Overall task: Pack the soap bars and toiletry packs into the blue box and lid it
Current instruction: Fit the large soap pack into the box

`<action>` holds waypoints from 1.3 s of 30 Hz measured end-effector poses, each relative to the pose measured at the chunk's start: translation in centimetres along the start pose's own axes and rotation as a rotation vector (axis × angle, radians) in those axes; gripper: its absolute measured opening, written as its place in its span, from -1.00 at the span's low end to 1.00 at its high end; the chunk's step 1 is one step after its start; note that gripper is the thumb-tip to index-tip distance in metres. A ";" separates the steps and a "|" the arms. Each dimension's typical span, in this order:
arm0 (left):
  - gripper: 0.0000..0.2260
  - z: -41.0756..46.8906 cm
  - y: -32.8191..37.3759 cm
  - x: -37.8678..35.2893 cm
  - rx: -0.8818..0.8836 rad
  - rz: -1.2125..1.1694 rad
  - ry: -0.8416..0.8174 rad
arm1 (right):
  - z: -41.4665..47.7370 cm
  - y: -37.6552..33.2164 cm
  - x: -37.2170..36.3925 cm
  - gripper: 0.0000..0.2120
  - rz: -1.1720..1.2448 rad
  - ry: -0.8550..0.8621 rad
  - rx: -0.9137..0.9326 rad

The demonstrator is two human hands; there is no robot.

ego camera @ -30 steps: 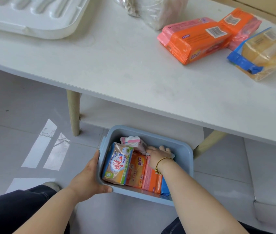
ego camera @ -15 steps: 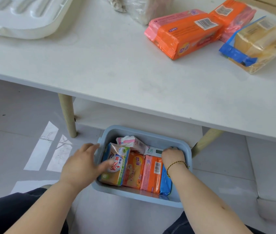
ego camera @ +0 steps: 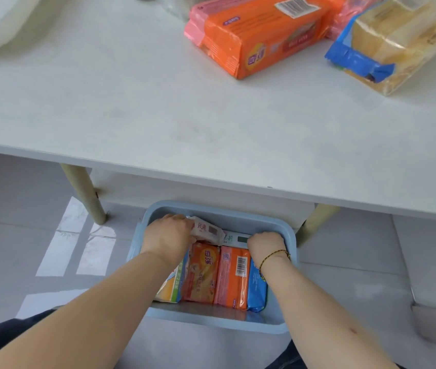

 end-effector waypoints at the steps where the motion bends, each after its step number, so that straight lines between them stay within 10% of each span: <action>1: -0.74 0.1 0.1 -0.2 0.014 0.004 -0.007 | -0.2 0.1 0.1 -0.79 0.014 0.012 0.008; 12: -0.70 0.7 3.4 -1.6 -0.084 -0.162 -0.175 | -2.8 0.8 2.8 -0.76 0.114 0.265 0.062; 39: -0.49 -0.5 4.0 -3.2 -0.252 0.107 -0.223 | -4.7 -2.0 -0.9 -0.51 0.374 0.095 -0.154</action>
Point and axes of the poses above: each hand's wrist, its own z-axis towards the middle knuckle, its own x-axis out of the back of the hand, y = z × x, the point moved 2 cm from there along z, towards the middle knuckle, and after that the axes turned 2 degrees about -x, right-handed, at the moved point
